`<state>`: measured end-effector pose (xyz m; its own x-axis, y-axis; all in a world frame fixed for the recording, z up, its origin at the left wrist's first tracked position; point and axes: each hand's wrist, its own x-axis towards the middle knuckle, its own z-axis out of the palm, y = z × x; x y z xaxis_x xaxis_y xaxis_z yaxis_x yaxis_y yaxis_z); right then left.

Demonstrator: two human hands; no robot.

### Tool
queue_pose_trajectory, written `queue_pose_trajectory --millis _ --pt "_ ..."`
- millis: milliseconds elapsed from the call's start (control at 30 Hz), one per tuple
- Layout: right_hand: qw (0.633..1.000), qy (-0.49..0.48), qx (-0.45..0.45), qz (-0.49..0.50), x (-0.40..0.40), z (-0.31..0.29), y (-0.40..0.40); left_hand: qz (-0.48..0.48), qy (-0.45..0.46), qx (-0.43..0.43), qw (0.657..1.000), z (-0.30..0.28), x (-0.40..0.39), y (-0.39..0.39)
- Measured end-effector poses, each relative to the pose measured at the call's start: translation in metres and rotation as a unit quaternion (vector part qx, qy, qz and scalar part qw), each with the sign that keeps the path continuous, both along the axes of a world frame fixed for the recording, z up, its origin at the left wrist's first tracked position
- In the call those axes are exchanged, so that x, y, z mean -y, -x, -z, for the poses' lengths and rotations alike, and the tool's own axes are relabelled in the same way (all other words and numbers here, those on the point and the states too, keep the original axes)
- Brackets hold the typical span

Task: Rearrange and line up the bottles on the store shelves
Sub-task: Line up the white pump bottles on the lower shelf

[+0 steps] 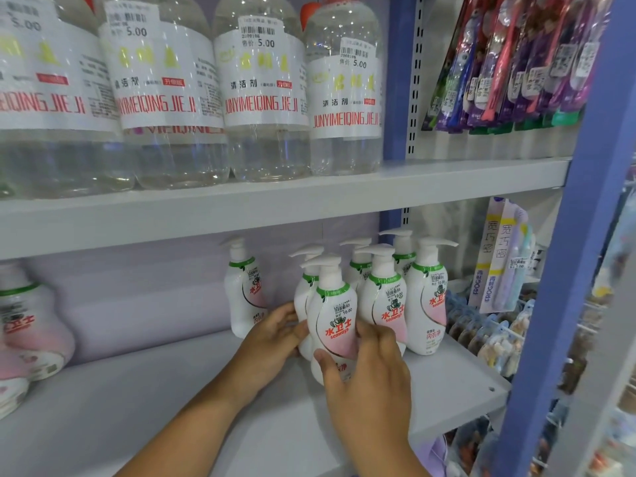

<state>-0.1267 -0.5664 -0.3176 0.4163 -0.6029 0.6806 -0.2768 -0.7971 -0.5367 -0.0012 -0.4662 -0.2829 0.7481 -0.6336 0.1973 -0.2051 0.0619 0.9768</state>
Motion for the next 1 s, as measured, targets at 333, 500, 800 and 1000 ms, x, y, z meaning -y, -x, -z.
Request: queue_pose_trajectory --millis 333,500,800,1000 --pt "1.000 -0.013 -0.002 0.006 -0.001 0.000 0.000 -0.016 -0.010 0.003 1.000 0.002 0.002 -0.003" --pt "0.999 -0.032 0.020 -0.032 -0.002 -0.001 0.006 -0.028 -0.011 0.005 1.000 0.003 -0.004 0.001" --pt "0.981 -0.159 -0.021 -0.105 0.003 0.003 0.016 -0.044 -0.040 0.041 0.997 0.004 -0.018 0.008" --pt "0.989 -0.122 -0.026 -0.086 -0.001 0.001 0.011 -0.054 -0.040 0.050 0.997 0.007 -0.015 0.004"
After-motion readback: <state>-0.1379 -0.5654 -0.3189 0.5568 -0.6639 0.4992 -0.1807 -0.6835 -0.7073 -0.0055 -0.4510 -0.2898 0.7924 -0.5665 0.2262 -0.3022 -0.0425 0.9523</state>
